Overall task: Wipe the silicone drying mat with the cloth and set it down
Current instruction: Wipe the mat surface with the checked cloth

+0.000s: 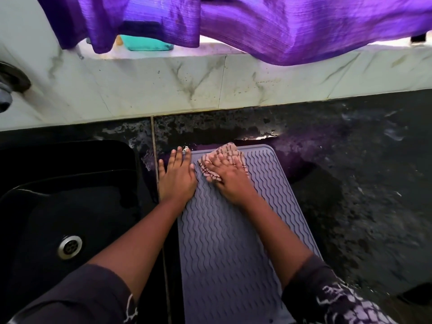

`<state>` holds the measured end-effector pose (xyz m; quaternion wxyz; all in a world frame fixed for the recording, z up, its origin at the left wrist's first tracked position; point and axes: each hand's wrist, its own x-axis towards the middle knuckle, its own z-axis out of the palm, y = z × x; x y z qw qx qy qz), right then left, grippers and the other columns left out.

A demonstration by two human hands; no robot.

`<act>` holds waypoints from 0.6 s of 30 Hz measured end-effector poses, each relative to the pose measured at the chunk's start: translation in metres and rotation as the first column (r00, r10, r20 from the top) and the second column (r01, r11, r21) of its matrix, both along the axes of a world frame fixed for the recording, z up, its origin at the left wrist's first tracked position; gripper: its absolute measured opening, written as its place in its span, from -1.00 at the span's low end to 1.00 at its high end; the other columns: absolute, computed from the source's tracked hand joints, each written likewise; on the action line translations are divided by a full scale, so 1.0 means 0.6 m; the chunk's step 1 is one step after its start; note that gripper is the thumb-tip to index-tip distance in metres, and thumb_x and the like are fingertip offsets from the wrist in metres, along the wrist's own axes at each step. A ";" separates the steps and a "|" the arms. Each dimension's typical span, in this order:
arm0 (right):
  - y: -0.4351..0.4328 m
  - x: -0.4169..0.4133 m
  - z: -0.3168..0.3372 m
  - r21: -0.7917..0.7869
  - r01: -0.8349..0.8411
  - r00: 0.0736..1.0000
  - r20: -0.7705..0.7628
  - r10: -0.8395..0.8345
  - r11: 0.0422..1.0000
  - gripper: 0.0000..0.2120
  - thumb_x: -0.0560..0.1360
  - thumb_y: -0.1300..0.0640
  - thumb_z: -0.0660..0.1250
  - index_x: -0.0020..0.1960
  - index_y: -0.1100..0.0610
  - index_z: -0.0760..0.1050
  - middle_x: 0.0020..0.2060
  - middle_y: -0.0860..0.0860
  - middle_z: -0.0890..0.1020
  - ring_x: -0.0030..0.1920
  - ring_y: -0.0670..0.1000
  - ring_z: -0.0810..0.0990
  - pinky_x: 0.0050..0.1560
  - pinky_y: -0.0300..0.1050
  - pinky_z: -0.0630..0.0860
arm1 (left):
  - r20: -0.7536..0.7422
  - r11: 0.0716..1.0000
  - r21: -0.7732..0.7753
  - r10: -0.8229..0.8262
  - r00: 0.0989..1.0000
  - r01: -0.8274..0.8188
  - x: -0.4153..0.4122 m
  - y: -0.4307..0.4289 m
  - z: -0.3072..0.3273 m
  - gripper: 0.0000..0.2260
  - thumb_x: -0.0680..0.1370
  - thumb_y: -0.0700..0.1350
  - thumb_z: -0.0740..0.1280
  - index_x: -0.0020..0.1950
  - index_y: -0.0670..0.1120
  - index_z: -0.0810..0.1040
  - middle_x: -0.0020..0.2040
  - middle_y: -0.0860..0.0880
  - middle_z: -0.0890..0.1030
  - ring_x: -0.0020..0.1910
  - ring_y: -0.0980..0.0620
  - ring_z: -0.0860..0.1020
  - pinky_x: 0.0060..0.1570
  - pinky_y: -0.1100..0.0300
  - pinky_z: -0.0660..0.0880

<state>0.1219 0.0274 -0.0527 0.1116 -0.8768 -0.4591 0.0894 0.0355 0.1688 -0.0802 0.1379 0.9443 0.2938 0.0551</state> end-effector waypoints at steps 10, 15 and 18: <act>-0.117 -0.164 0.031 -0.155 0.039 0.983 -0.170 -0.066 0.987 -0.30 0.42 -0.32 -0.27 0.49 -0.07 0.04 0.49 -0.11 0.07 0.50 -0.07 -0.02 0.44 0.03 -0.26 | -0.009 1.000 0.025 0.009 1.000 -0.008 -0.003 -0.006 0.008 -0.53 0.64 -0.02 -0.04 0.56 -0.02 0.06 0.57 -0.02 0.06 0.55 0.03 -0.01 0.47 -0.09 -0.17; -0.126 -0.180 0.036 -0.143 -0.009 0.969 -0.246 -0.026 0.990 -0.08 0.24 -0.54 -0.38 0.50 -0.14 -0.10 0.50 -0.12 -0.15 0.49 -0.05 -0.25 0.37 0.06 -0.43 | -0.014 1.000 0.013 0.000 1.000 0.000 -0.003 -0.007 0.011 -0.53 0.64 -0.01 -0.05 0.56 -0.03 0.06 0.58 -0.03 0.05 0.55 0.02 -0.02 0.47 -0.08 -0.18; -0.123 -0.188 0.028 -0.073 0.126 0.969 -0.206 -0.139 0.989 -0.07 0.21 -0.59 -0.34 0.49 -0.20 -0.18 0.48 -0.08 -0.29 0.44 -0.02 -0.43 0.29 0.12 -0.53 | -0.014 1.000 0.018 -0.007 1.000 0.007 -0.004 -0.007 0.010 -0.53 0.64 -0.01 -0.05 0.56 -0.03 0.06 0.57 -0.03 0.05 0.55 0.01 -0.02 0.47 -0.08 -0.18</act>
